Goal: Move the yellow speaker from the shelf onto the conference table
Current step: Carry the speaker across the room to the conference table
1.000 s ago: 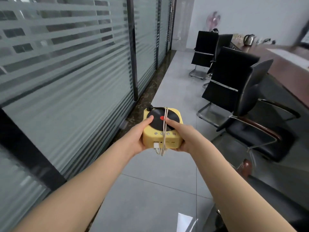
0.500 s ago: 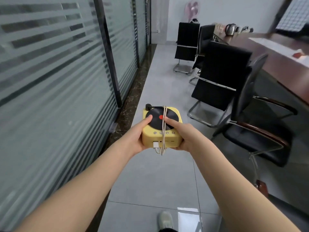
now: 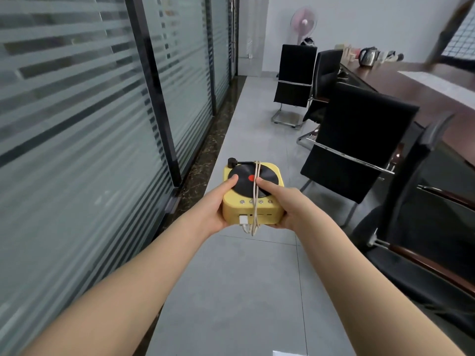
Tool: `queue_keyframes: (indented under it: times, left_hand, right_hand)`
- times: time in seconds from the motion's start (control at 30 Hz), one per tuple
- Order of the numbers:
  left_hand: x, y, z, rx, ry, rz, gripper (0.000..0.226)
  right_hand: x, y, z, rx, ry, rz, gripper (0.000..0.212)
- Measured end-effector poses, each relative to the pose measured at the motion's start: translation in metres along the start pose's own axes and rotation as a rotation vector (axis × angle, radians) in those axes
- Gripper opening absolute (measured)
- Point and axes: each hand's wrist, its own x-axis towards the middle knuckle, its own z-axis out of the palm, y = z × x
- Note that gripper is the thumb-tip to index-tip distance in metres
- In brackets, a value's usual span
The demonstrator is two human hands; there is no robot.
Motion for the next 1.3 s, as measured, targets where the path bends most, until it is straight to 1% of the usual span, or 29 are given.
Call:
queue_keyframes:
  times: [0.13,0.23,0.4,0.53,0.6,0.7,0.8,1.03,1.13,1.3]
  left_hand:
    - [0.059,0.029,0.005,-0.011,0.018,-0.013,0.029]
    - [0.103,0.05,0.004,-0.019,0.026,-0.016,0.027]
    - [0.18,0.093,-0.001,-0.011,0.004,-0.027,0.03]
    - [0.252,0.141,-0.009,0.001,-0.021,-0.04,0.032]
    - [0.285,0.164,-0.013,0.011,-0.027,-0.045,0.03]
    - [0.334,0.195,-0.017,0.041,-0.044,-0.055,0.035]
    - [0.376,0.218,-0.016,0.04,-0.052,-0.076,0.039]
    - [0.475,0.263,-0.007,0.023,-0.071,-0.091,0.034]
    - [0.529,0.283,-0.002,0.006,-0.088,-0.091,0.033]
    - [0.622,0.33,0.019,0.018,-0.073,-0.083,0.026]
  right_hand:
    - [0.055,-0.033,0.0,-0.002,0.002,0.014,0.063]
    - [0.098,-0.054,0.004,-0.004,0.005,0.019,0.063]
    - [0.175,-0.092,0.014,0.018,0.014,0.014,0.068]
    - [0.246,-0.135,0.03,0.035,0.038,0.019,0.069]
    - [0.279,-0.154,0.039,0.037,0.039,0.021,0.072]
    - [0.325,-0.178,0.047,0.054,0.046,0.018,0.079]
    - [0.365,-0.202,0.05,0.067,0.071,0.02,0.072]
    - [0.458,-0.251,0.047,0.074,0.079,0.027,0.075]
    - [0.51,-0.277,0.043,0.075,0.079,0.028,0.075]
    - [0.603,-0.335,0.031,0.067,0.073,0.04,0.077]
